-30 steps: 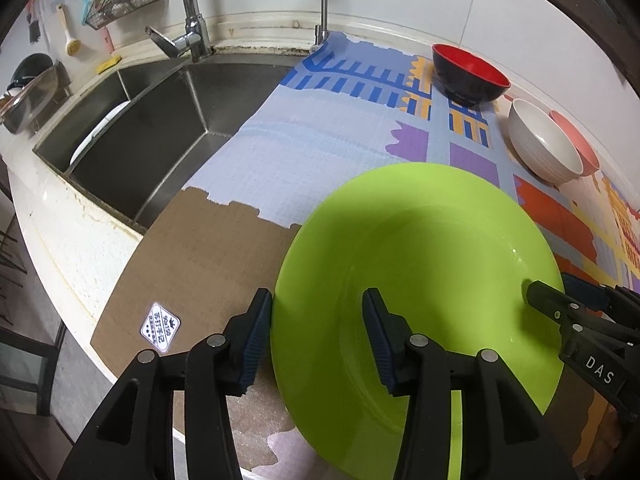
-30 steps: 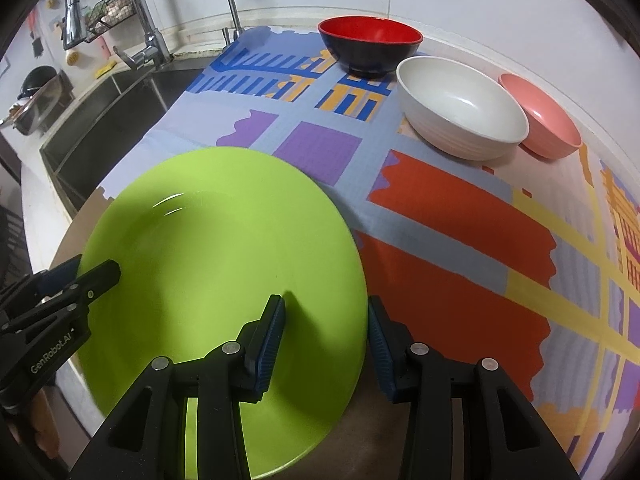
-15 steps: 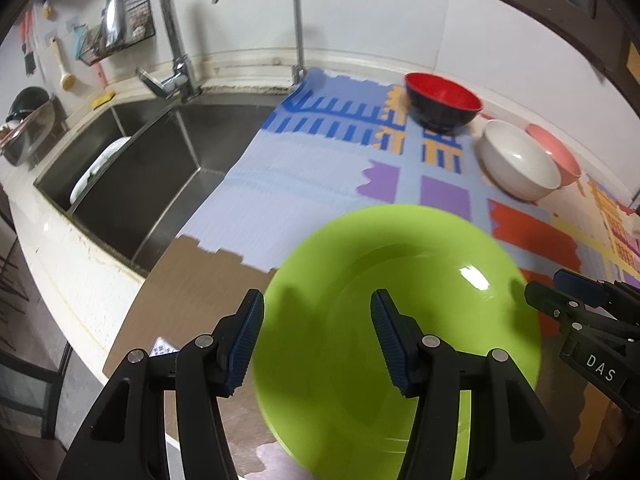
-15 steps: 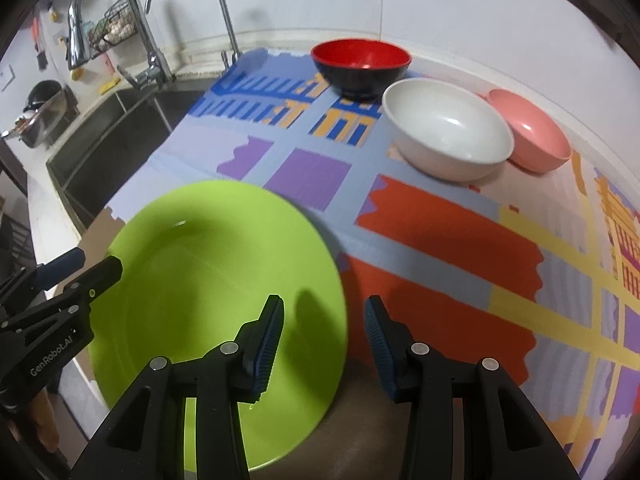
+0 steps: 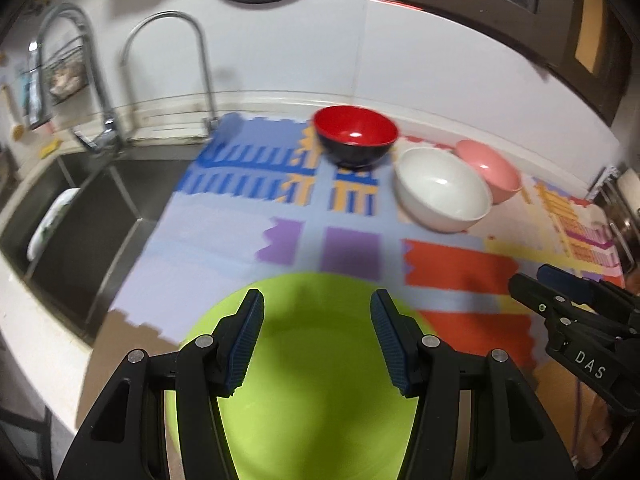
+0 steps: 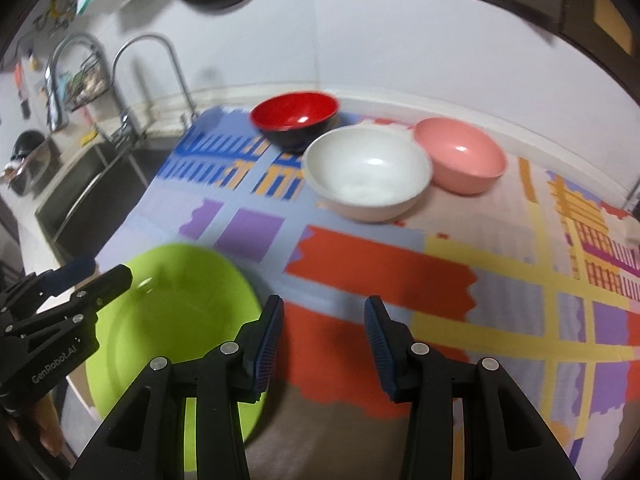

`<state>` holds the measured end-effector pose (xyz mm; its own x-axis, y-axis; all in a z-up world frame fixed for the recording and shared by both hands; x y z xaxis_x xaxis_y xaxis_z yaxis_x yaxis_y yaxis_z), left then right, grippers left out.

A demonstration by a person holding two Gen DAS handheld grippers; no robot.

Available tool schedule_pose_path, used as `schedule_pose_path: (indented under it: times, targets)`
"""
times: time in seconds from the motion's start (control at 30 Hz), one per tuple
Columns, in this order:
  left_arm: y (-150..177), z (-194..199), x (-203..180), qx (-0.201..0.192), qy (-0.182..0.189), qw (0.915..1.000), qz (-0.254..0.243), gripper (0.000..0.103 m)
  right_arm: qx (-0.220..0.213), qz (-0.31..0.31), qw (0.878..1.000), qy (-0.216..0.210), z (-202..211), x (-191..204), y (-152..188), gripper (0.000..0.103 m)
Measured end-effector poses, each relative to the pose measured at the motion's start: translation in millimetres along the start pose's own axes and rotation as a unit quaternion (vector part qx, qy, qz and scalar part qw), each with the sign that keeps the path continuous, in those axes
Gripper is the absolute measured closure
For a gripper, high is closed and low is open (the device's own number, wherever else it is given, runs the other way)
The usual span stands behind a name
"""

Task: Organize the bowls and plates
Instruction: 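Move both grippers to the white bowl beside the red bowl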

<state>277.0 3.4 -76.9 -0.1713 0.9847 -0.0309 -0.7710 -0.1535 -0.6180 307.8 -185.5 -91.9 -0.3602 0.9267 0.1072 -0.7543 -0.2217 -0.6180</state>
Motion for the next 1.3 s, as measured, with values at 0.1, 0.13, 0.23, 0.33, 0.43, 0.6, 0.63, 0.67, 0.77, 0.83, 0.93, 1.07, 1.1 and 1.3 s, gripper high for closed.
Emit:
schedule_pose_path:
  times: [0.1, 0.13, 0.23, 0.33, 0.43, 0.6, 0.63, 0.67, 0.77, 0.83, 0.93, 1.07, 1.1, 1.3]
  targets:
    - [-17, -5, -16, -0.006, 0.011, 0.9998, -0.015, 0.048, -0.015, -0.014, 1.0, 0.004, 3, -14, -8, 0.06]
    - [-21, -7, -19, -0.007, 0.014, 0.9997, -0.017, 0.048, -0.018, -0.02, 1.0, 0.002, 3, -18, -11, 0.06]
    - [-38, -13, -31, -0.013, 0.018, 0.9993, -0.029, 0.048, -0.026, -0.037, 0.999, 0.003, 1, -32, -20, 0.06]
    - [-54, -22, -41, -0.014, 0.023, 0.9988, -0.04, 0.048, -0.034, -0.05, 0.998, 0.004, -4, -44, -31, 0.06]
    - [-68, -35, -49, -0.01, 0.028, 0.9984, -0.048, 0.048, -0.042, -0.056, 0.998, 0.004, -10, -54, -43, 0.06]
    - [-84, -60, -62, 0.002, 0.029, 0.9978, -0.059, 0.048, -0.042, -0.065, 0.997, 0.007, -28, -69, -61, 0.06]
    - [-87, -65, -64, 0.005, 0.027, 0.9977, -0.062, 0.048, -0.04, -0.068, 0.997, 0.007, -32, -72, -63, 0.06]
    - [-89, -70, -65, 0.009, 0.025, 0.9976, -0.064, 0.048, -0.038, -0.072, 0.997, 0.005, -37, -75, -66, 0.06]
    - [-96, -88, -70, 0.019, 0.025, 0.9973, -0.067, 0.049, -0.029, -0.081, 0.996, 0.004, -51, -83, -73, 0.06]
    - [-99, -98, -71, 0.024, 0.026, 0.9971, -0.067, 0.048, -0.022, -0.087, 0.996, 0.002, -60, -86, -75, 0.06]
    - [-105, -112, -73, 0.033, 0.026, 0.997, -0.066, 0.049, -0.014, -0.09, 0.996, -0.001, -73, -89, -78, 0.06]
    - [-110, -132, -78, 0.048, 0.03, 0.9963, -0.065, 0.049, -0.004, -0.092, 0.996, -0.004, -88, -92, -84, 0.06]
    - [-111, -137, -79, 0.053, 0.031, 0.996, -0.065, 0.049, -0.002, -0.094, 0.996, -0.005, -92, -94, -85, 0.06]
    - [-111, -157, -85, 0.069, 0.035, 0.9946, -0.07, 0.056, 0.012, -0.099, 0.995, -0.008, -108, -97, -90, 0.061]
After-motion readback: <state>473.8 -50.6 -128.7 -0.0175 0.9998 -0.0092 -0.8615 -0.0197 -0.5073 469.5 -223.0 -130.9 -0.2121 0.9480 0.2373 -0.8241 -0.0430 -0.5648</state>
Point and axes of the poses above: each gripper's, at about its wrist camera, not at the fingertips, and z roughly against the way its jaws point, x to its left, y to its underside, the point moved 2 cm from there along -z, roughly the way its jaws point, and after that the axes turned 2 degrees about -y, right-handed, at the moved point
